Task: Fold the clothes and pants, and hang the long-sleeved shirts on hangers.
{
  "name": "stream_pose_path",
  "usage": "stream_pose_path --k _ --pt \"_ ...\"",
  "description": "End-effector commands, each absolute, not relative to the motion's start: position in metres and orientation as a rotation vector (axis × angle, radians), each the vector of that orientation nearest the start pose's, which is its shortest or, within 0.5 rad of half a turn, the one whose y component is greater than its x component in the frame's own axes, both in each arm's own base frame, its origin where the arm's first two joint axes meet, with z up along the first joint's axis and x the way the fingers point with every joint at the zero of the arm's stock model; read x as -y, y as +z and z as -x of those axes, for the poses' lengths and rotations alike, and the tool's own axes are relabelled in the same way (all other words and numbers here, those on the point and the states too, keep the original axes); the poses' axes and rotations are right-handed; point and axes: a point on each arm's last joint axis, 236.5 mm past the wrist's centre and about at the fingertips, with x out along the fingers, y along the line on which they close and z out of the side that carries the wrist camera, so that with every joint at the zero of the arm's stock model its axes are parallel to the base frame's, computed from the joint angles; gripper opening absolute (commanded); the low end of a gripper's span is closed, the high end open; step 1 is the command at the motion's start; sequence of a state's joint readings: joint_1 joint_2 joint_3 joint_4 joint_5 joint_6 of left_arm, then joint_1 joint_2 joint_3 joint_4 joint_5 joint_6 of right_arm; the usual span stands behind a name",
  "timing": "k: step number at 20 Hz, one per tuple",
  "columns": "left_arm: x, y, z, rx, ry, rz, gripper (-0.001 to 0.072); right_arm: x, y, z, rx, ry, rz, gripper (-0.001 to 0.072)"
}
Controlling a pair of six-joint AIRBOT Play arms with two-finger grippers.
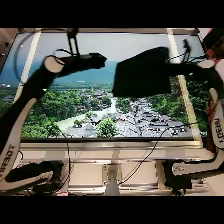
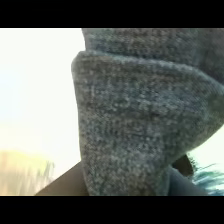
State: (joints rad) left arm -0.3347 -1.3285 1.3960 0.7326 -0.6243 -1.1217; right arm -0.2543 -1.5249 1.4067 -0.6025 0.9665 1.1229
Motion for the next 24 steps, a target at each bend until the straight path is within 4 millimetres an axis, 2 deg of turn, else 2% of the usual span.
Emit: stream_pose_path --k 1,3,5,6,7,9,11,12,15,16,17,19,20,21,22,23,24 --pt "0.220 0.275 -0.440 -0.374 -0.691 0.251 0.0016 0.084 0.163 -0.504 -0.598 0.121 -0.680 0.0049" --pt "0.192 0.308 -0.425 -0.307 -0.661 0.234 0.0016 0.149 0.192 -0.476 -0.508 -0.024 -0.706 0.0049" --pt "0.166 0.335 -0.410 -0.245 -0.622 0.222 0.0016 0.217 0.219 -0.435 -0.409 -0.189 -0.737 0.0049" --pt "0.153 0.348 -0.402 -0.215 -0.600 0.215 0.0016 0.246 0.226 -0.412 -0.378 -0.270 -0.748 0.0049" --pt "0.143 0.358 -0.395 -0.192 -0.582 0.208 0.0016 0.273 0.229 -0.387 -0.358 -0.356 -0.770 0.0049" --pt "0.124 0.378 -0.381 -0.140 -0.541 0.197 0.0016 0.323 0.221 -0.329 -0.342 -0.559 -0.887 0.0049" --pt "0.110 0.393 -0.370 -0.097 -0.508 0.187 0.0016 0.352 0.198 -0.272 -0.404 -0.724 -0.932 0.0049" --pt "0.105 0.398 -0.366 -0.082 -0.496 0.184 0.0016 0.360 0.182 -0.243 -0.467 -0.804 -0.943 0.0049" --pt "0.103 0.404 -0.360 -0.065 -0.490 0.180 0.0016 0.377 0.132 -0.139 -0.647 -1.176 -1.031 0.0049" --pt "0.104 0.404 -0.360 -0.066 -0.491 0.181 0.0016 0.376 0.121 -0.118 -0.688 -1.242 -1.041 0.0050" --pt "0.103 0.403 -0.361 -0.069 -0.491 0.182 0.0016 0.375 0.112 -0.106 -0.713 -1.269 -1.054 0.0050" --pt "0.103 0.403 -0.361 -0.069 -0.491 0.182 0.0016 0.366 0.092 -0.096 -0.766 -1.278 -1.100 0.0054" --pt "0.103 0.403 -0.361 -0.069 -0.491 0.182 0.0016 0.362 0.084 -0.094 -0.789 -1.282 -1.108 0.0122" --pt "0.103 0.403 -0.361 -0.069 -0.491 0.182 0.0016 0.360 0.079 -0.093 -0.800 -1.281 -1.116 0.0309" --pt "0.103 0.403 -0.361 -0.069 -0.491 0.182 0.0016 0.359 0.075 -0.093 -0.805 -1.280 -1.119 0.0537" --pt "0.103 0.403 -0.361 -0.069 -0.491 0.182 0.0016 0.361 0.075 -0.093 -0.801 -1.279 -1.110 0.0658" --pt "0.103 0.403 -0.361 -0.069 -0.491 0.182 0.0016 0.364 0.076 -0.094 -0.793 -1.276 -1.095 0.0667"
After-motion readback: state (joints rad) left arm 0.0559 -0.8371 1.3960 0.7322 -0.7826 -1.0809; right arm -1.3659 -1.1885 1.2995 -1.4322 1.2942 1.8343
